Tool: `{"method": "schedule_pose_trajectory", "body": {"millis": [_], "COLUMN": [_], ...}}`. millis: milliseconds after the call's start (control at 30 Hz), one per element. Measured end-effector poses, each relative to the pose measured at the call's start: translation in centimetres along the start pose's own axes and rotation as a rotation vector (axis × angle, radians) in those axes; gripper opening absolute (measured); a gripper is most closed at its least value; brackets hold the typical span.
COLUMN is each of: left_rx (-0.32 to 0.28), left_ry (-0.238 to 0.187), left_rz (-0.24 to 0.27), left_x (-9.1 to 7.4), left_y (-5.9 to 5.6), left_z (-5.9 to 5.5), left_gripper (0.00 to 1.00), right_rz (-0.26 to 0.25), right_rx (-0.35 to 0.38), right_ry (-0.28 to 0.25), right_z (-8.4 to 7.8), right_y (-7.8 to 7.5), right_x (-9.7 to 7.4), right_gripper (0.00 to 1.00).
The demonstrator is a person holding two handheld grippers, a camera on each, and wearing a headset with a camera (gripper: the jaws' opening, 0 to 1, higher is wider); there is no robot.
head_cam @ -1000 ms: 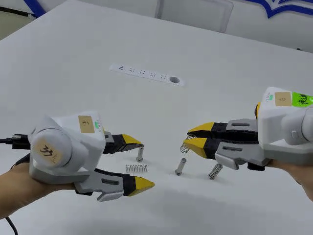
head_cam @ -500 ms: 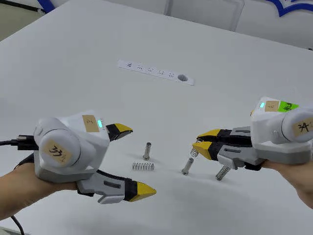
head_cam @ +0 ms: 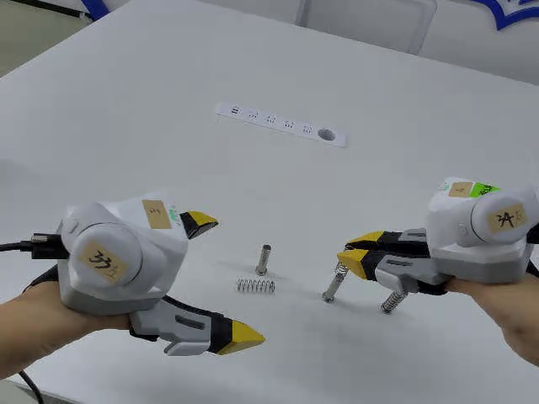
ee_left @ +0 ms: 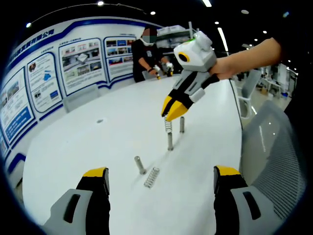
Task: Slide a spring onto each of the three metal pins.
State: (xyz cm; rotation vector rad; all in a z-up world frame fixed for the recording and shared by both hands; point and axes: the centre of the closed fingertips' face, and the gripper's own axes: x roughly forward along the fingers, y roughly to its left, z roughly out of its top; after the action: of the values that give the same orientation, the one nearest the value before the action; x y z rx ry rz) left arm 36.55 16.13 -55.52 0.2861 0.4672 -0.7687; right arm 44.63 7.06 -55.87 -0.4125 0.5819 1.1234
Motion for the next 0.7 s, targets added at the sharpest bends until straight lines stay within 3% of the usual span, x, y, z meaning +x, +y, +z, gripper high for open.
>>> {"method": "schedule_pose_trajectory", "body": {"millis": [267, 700], "left_rx": [0.0, -0.004], "left_ry": [0.013, 0.019], "left_rz": [0.008, -0.013], "left_x": [-0.2, 0.0], "left_y": [0.3, -0.4], "left_z": [-0.3, -0.4], "left_gripper": [0.89, 0.9], "right_rz": [-0.002, -0.012], "right_rx": [0.003, 0.01], "right_ry": [0.022, 0.051], "right_z": [-0.6, -1.8], "right_y": [0.1, 0.2], "right_x": [0.5, 1.1], "right_gripper": [0.11, 0.11]}}
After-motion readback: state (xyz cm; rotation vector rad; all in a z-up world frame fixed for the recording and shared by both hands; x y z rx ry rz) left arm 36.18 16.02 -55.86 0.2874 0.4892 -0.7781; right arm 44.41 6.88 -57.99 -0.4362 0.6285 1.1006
